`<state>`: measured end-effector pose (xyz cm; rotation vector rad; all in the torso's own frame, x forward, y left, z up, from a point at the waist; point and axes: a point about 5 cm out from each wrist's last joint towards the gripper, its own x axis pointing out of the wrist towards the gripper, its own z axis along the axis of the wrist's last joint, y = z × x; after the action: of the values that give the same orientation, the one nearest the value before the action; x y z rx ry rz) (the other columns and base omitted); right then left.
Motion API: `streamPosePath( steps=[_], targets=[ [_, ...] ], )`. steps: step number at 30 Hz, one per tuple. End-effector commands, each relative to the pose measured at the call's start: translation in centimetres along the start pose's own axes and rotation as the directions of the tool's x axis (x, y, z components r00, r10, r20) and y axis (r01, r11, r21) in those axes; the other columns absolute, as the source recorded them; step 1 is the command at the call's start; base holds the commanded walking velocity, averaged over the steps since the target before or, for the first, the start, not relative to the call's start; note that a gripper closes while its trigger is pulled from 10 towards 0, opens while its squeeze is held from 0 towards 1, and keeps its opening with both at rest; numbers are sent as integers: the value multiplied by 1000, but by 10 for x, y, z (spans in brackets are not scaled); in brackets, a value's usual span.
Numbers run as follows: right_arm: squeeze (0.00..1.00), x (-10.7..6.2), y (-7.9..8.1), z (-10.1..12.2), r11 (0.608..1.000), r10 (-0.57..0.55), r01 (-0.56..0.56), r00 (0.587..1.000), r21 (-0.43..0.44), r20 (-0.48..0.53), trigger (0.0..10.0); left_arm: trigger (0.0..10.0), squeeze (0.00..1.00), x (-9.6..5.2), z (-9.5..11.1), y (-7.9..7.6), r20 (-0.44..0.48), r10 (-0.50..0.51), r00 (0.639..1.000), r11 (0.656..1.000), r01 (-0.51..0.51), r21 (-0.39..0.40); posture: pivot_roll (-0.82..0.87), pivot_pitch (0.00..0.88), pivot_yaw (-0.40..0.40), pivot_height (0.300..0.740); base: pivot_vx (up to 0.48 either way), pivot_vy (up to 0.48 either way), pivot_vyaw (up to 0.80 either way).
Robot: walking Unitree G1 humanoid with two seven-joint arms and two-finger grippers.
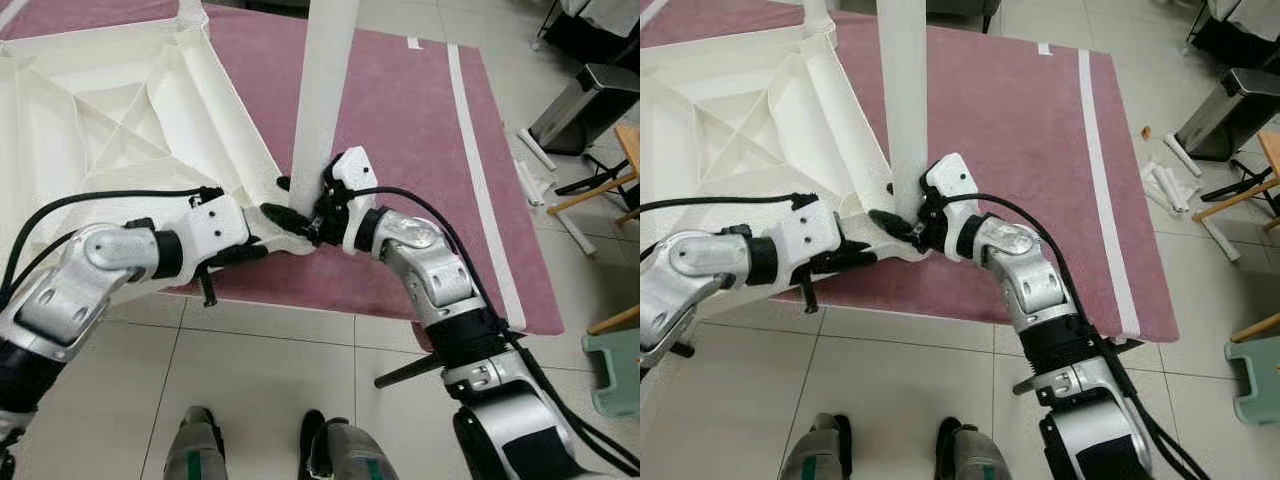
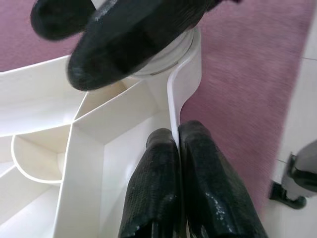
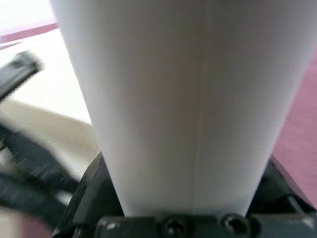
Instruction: Building children table
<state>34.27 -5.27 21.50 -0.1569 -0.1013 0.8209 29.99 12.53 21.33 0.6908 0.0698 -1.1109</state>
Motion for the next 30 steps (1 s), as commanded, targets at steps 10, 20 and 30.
streamPosePath(
  steps=[10,20,30],
  targets=[
    [0,13,17,-51,898,-404,436,869,54,-285,0,0,0,38,47,7,195,-99,976,991,80,104,175,221,-47,740,0,0,0],
    [0,21,20,-39,857,-486,511,843,62,-230,10000,0,0,36,41,15,174,-85,981,993,68,102,177,227,-47,740,0,0,0],
    [0,22,18,-10,961,-267,269,963,59,-34,10000,0,0,28,35,11,166,-95,982,991,77,111,175,226,-57,740,0,0,0]
  ],
)
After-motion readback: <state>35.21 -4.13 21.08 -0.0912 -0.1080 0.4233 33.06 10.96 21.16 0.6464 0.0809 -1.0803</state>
